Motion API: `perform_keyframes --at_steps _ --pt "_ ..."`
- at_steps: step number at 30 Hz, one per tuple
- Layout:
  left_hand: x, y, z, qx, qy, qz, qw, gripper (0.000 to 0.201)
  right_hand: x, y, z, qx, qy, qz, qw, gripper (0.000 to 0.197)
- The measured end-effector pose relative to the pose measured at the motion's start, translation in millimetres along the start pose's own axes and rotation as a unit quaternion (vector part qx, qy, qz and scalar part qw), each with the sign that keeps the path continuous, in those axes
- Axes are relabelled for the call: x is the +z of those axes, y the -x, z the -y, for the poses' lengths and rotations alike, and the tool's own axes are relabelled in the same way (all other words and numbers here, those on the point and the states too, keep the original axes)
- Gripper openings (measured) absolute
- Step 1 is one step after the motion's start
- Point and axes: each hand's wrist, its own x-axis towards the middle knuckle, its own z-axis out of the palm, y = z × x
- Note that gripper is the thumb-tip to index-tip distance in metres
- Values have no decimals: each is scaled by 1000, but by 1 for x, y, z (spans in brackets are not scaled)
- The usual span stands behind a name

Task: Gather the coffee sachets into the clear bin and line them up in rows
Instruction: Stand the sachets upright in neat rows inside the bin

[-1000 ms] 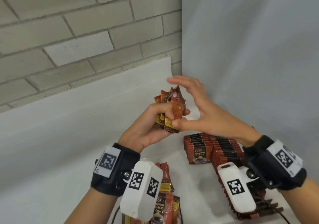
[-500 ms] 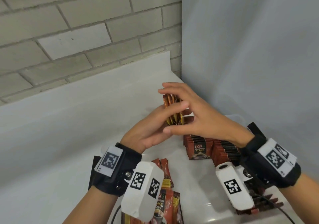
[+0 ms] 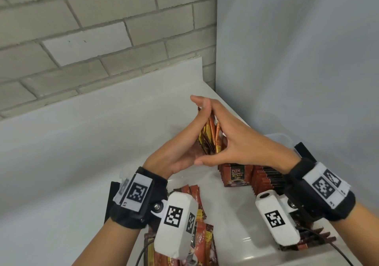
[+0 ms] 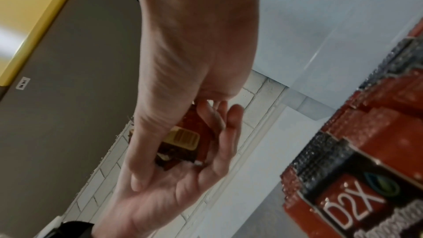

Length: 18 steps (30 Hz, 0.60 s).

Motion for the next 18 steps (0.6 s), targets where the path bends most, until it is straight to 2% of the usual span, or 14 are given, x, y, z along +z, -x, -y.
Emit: perform_keyframes --at_steps 2,5,6,9,12,14,16,18 --pt "-3 -1 1 -4 -26 -4 1000 49 -1 0 -1 18 -8 -2 1000 100" --pt "-7 -3 4 -3 -33 4 999 31 -1 1 -2 39 -35 -5 999 107" --pt "-7 -3 5 -3 -31 8 999 32 -1 2 -1 31 -37 -4 999 107" --pt "-6 -4 6 13 -17 26 999 40 0 2 1 -18 -8 -4 1000 88" --pt "-8 -3 7 22 0 35 999 26 0 0 0 -37 6 -2 999 62" --pt "-9 -3 8 30 -9 37 999 20 -1 1 2 -22 2 -7 1000 56" --pt "-10 -4 8 36 -25 45 998 27 -1 2 3 -11 -2 -23 1000 61" --pt "-10 -5 7 38 -29 49 998 43 -1 2 5 11 -21 -31 999 72"
